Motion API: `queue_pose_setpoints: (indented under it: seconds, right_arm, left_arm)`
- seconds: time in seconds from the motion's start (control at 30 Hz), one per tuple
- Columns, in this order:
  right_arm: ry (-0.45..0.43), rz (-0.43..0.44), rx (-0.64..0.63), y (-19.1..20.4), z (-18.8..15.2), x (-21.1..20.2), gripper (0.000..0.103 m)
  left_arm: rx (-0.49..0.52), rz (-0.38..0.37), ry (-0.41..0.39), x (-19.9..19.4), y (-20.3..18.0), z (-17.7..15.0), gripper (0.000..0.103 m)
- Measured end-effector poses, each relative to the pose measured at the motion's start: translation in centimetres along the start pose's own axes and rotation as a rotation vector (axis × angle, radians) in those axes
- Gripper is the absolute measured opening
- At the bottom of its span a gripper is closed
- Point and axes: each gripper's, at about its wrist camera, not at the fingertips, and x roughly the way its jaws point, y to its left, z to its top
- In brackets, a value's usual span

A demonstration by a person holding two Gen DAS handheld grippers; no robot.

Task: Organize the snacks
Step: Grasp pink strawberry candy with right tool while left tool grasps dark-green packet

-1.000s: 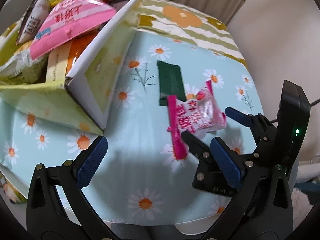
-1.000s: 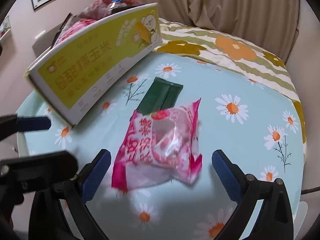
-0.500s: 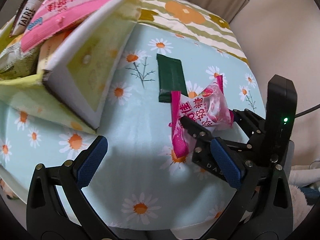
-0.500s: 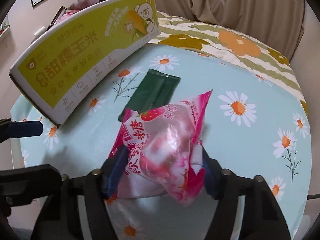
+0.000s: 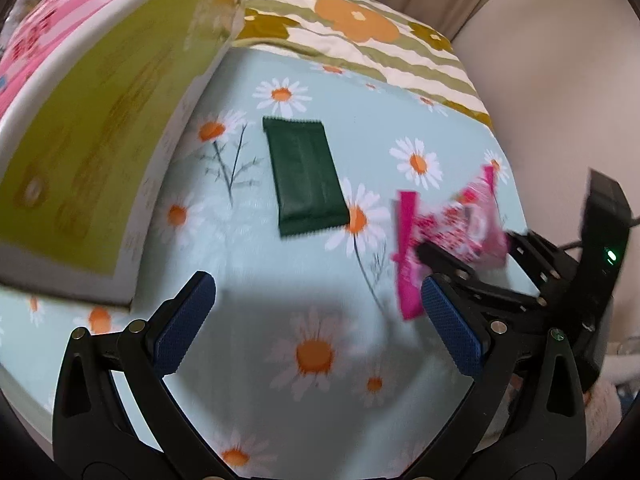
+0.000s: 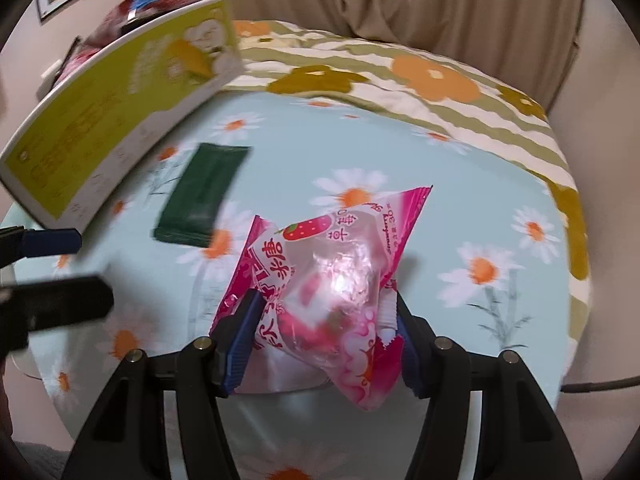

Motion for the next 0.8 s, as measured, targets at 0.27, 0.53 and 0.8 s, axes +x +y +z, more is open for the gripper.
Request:
queue_pose_setpoints:
  seconds: [0.27,0.53,0.8]
  right_arm:
    - [0.000,0.001,0.030,-1.3,0.1,0.1,0.057]
    - [-0.008,0.010,0.048,-1.4,0.6,0.5,0.057]
    - [-0.009,0.012,0.064,-1.3,0.6,0.5,0.057]
  left_arm:
    - [0.030,0.136,-0.016,4.5,-1.8,4.7,0.083]
    - [0.061,0.196,-0.005,6.9,-1.7,6.5,0.068]
    - [0.161,0.205,0.019,6.8,-2.5,6.2,0.042]
